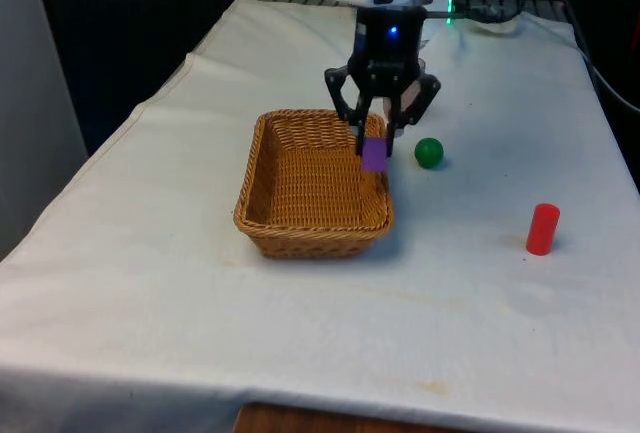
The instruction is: Pick up the triangular block and place it into the basket.
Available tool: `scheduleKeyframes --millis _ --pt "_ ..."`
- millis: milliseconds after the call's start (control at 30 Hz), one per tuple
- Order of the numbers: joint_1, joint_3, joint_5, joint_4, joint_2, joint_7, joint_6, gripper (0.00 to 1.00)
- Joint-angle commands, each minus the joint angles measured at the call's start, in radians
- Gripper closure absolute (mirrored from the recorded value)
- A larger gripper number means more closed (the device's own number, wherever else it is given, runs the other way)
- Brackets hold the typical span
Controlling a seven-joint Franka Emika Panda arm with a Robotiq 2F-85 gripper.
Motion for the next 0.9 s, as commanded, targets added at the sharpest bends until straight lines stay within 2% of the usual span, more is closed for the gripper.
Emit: scheduleKeyframes --millis 0,33,67,200,267,367,400,433,700,733,767,867 --pt "-0.012 0.003 0.01 -0.005 0.003 -0.017 0.013 0.67" --pt "-0.001 -0.004 0.0 -0.001 0.003 -0.003 0.002 0.67" --pt "-0.013 -0.001 0.01 -0.006 0.005 -0.021 0.015 0.67" --pt "-0.019 -0.016 0.011 -0.011 0.014 -0.037 0.022 0.67" --pt "-0.026 -0.025 0.015 -0.015 0.022 -0.053 0.03 0.67" --pt "-0.031 -0.037 0.024 -0.018 0.035 -0.072 0.04 0.67" --pt "-0.017 -0.05 0.014 -0.014 0.033 -0.058 0.024 0.67" --pt "-0.032 -0.041 0.029 -0.018 0.039 -0.079 0.043 0.67" --pt "-0.04 -0.071 0.068 -0.015 0.087 -0.135 0.071 0.67" --pt "-0.028 -0.081 0.057 -0.014 0.083 -0.12 0.058 0.67" --pt "-0.042 -0.073 0.071 -0.015 0.093 -0.139 0.075 0.67" --pt "-0.047 -0.079 0.076 -0.014 0.108 -0.15 0.082 0.67"
